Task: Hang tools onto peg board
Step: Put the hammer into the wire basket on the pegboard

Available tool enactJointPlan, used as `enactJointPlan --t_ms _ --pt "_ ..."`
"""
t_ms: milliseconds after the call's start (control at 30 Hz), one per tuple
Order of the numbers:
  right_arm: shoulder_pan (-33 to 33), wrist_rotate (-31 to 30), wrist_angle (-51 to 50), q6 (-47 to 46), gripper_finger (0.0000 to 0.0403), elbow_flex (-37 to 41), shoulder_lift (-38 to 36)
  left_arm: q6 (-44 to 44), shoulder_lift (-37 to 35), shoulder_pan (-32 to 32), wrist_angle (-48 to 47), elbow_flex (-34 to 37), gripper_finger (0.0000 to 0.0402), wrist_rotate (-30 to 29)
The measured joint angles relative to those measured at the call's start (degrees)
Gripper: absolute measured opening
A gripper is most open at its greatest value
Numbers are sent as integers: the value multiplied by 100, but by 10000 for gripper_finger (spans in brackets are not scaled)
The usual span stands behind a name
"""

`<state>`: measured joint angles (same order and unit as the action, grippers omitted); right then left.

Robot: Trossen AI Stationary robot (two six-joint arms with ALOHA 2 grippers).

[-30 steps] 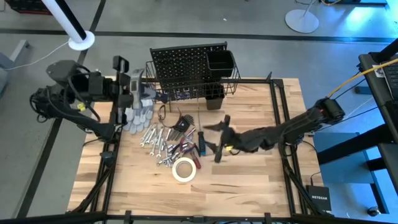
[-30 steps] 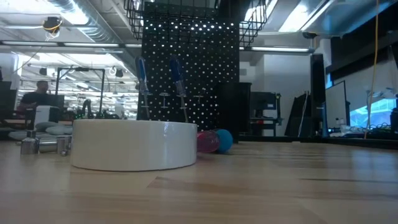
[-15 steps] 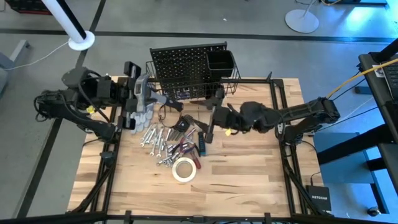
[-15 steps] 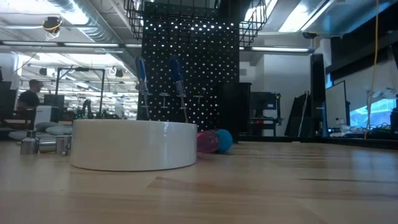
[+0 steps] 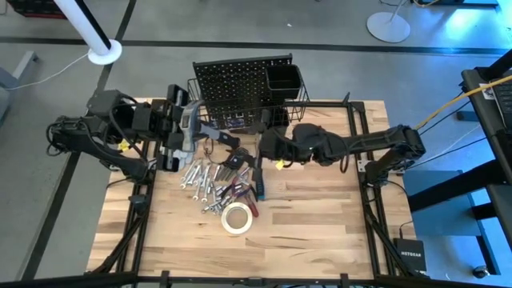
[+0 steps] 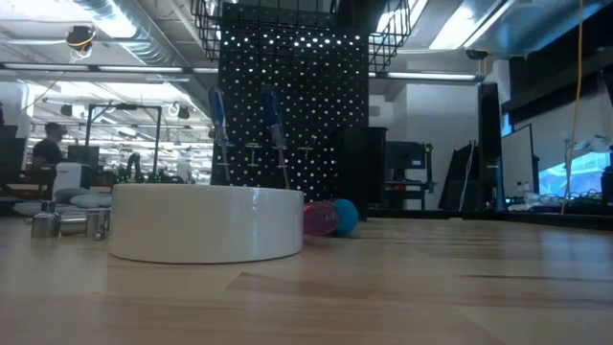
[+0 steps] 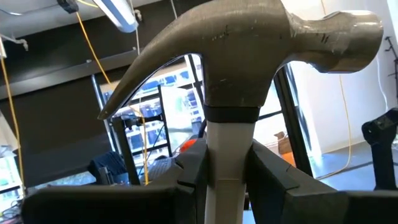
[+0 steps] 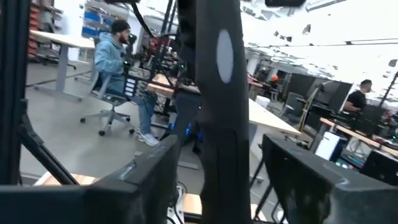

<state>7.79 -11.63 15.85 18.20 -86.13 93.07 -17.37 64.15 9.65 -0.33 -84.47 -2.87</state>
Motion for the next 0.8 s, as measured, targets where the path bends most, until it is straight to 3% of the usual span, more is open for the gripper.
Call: enactJointPlan --t_ms 233,367,467,700,800 --pt "-67 28 -46 -28 116 -2 9 -24 33 1 4 0 73 7" --pt "-153 59 -43 -252 87 -2 9 -34 91 -2 102 0 73 -16" --pt "-155 84 -75 -277 105 -2 9 -62 126 0 104 0 73 -28" --pt "-182 83 -243 -282 228 0 18 -109 200 0 169 0 73 4" --pt "-198 74 -290 -284 254 0 18 -107 209 0 185 0 73 0"
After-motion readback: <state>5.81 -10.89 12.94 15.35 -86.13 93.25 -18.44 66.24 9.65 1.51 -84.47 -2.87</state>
